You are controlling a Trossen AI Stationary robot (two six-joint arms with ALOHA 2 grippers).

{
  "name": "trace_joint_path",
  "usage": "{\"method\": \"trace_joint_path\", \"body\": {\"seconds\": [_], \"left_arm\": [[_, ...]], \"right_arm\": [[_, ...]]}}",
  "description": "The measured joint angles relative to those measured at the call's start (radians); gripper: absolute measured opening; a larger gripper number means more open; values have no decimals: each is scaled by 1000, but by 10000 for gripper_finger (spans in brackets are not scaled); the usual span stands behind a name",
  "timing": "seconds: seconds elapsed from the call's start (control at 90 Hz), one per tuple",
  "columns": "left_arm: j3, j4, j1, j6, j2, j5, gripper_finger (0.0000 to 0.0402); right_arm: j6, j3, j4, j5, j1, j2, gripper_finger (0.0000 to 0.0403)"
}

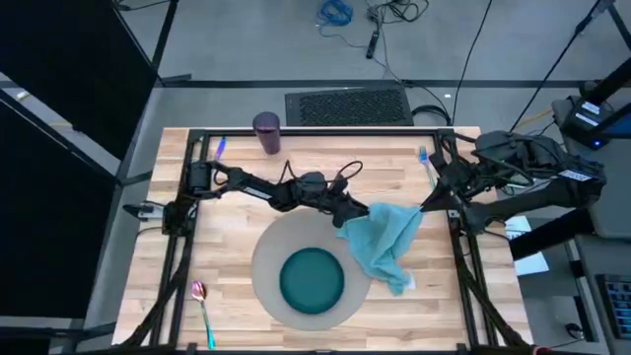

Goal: Set table place
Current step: Fold the blue table napkin

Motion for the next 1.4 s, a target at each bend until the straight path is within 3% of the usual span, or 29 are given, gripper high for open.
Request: {"method": "trace_joint_path", "body": {"seconds": [0.767, 0.867, 1.022, 1.233, 1.4], "left_arm": [[38, 8, -18, 55, 0, 0, 128], [38, 4, -19, 81, 0, 0, 102], [38, 7, -24, 129, 0, 0, 12], [38, 57, -24, 162, -2, -8, 1], [37, 72, -22, 191, -46, -8, 0]], "right_arm": [[2, 0, 29, 0, 0, 0, 0], [2, 0, 29, 0, 0, 0, 0], [2, 0, 28, 0, 0, 0, 0], [2, 0, 22, 16, 0, 0, 0], [32, 0, -31, 155, 0, 0, 0]]}}
